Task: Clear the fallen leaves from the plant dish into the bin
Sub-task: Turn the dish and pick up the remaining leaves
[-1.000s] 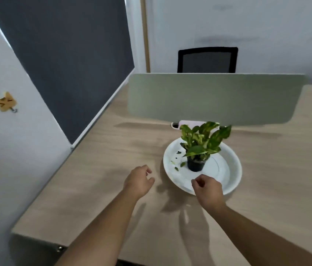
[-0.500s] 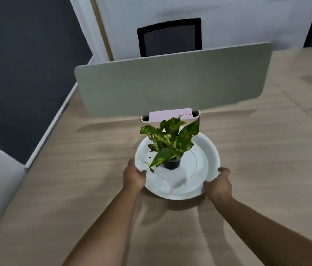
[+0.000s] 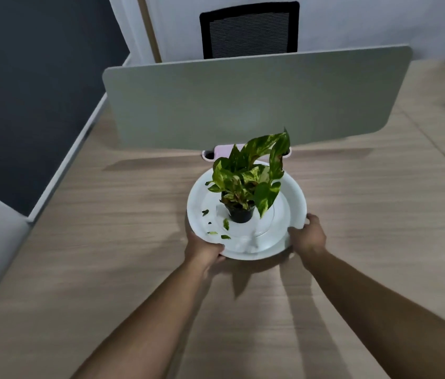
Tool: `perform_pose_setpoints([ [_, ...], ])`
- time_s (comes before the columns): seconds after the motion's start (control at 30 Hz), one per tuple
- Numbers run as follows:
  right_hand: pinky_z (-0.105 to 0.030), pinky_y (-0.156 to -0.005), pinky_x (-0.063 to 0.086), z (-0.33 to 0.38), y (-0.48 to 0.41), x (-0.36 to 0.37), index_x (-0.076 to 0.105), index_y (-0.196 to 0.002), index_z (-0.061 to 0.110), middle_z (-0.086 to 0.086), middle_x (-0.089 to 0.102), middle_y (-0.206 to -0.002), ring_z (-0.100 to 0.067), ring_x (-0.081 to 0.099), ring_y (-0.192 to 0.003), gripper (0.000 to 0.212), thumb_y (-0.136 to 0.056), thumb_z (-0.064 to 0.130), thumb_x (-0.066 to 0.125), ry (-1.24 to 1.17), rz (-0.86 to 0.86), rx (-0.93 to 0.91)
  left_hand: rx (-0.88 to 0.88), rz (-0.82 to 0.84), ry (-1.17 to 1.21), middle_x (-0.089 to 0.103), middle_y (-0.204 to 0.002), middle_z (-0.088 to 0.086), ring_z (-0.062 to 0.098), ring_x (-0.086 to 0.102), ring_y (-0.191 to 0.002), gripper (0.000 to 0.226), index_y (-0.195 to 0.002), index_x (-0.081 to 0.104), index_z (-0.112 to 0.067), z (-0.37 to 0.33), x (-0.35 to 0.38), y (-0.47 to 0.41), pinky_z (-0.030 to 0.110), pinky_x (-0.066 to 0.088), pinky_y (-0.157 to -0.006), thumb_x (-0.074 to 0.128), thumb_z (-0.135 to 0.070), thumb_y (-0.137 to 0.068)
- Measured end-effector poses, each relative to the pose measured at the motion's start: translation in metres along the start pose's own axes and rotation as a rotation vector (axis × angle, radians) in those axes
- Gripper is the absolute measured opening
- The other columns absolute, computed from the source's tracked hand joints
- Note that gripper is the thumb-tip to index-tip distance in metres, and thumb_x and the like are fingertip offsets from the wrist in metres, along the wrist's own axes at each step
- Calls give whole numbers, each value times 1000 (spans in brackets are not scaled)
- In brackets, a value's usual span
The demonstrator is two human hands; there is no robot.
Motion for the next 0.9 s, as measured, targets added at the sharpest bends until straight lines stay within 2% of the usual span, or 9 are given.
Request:
perform_pose_setpoints([
  [0.1,-44,-79,56,-14,17,7,39,-127,12,-18,60,-113,-33,58,-90,54,-77,19,61,23,18,11,-48,-12,-1,67,-110,8,27,68,-92,45,-107,56,-26,3,3,1,40,62,-66,65,-4,-68],
  [0.17,-48,-81,56,-17,20,8,42,-124,11,-15,60,-110,-34,59,-93,51,-77,18,61,40,26,1,-18,-79,-53,66,-114,7,31,67,-95,56,-118,50,-27,-5,-5,-4,45,62,-68,67,-15,-65],
  [0.27,-44,-85,53,-10,12,0,51,-114,11,-8,58,-98,-30,56,-90,36,-81,22,56,86,19,-27,1,-216,-175,59,-124,14,37,61,-106,60,-126,41,-16,-20,-24,-14,50,57,-84,66,-18,-72],
  [0.37,-38,-83,49,-2,0,-7,55,-109,10,-10,61,-96,-32,57,-90,28,-84,21,52,187,9,-80,-4,-229,-188,55,-128,14,36,59,-109,62,-132,38,-21,-29,-32,-17,49,56,-89,62,-15,-75],
  [0.47,-36,-80,51,5,-16,-13,60,-108,9,-17,67,-104,-33,59,-89,28,-82,13,49,215,-27,-109,14,-151,-186,56,-118,5,31,60,-101,64,-129,39,-30,-31,-27,-8,46,59,-80,63,-13,-72],
  [0.57,-39,-85,51,14,-30,-17,61,-111,3,-23,67,-107,-38,60,-96,34,-81,1,48,219,-84,-124,20,-31,-169,60,-112,0,30,65,-88,73,-126,38,-36,-29,-15,5,35,57,-56,63,-11,-62],
  [0.73,-28,-75,43,20,-44,-13,64,-110,6,-20,68,-106,-27,56,-83,37,-81,-3,43,162,-44,-140,72,-26,-125,70,-99,3,29,70,-79,60,-107,49,-42,-26,-8,20,39,60,-52,63,-22,-52],
  [0.83,-27,-80,45,16,-46,-10,60,-118,8,-17,67,-114,-29,58,-91,42,-81,-2,43,156,0,-144,101,-62,-149,68,-92,-2,24,67,-77,46,-94,51,-41,-26,-8,26,44,62,-64,65,-14,-60],
  [0.9,-33,-95,44,12,-40,-10,52,-127,5,-19,60,-124,-34,55,-111,43,-83,3,49,248,-56,-207,90,-133,-300,58,-113,1,28,61,-98,58,-115,45,-37,-24,-13,23,39,55,-80,70,-14,-68],
])
Point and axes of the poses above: each hand's wrist, its own y-axis away from the middle knuckle, its own x-axis out of the palm, z = x × y, the point moved 4 cm from there along -y, towards the middle knuckle
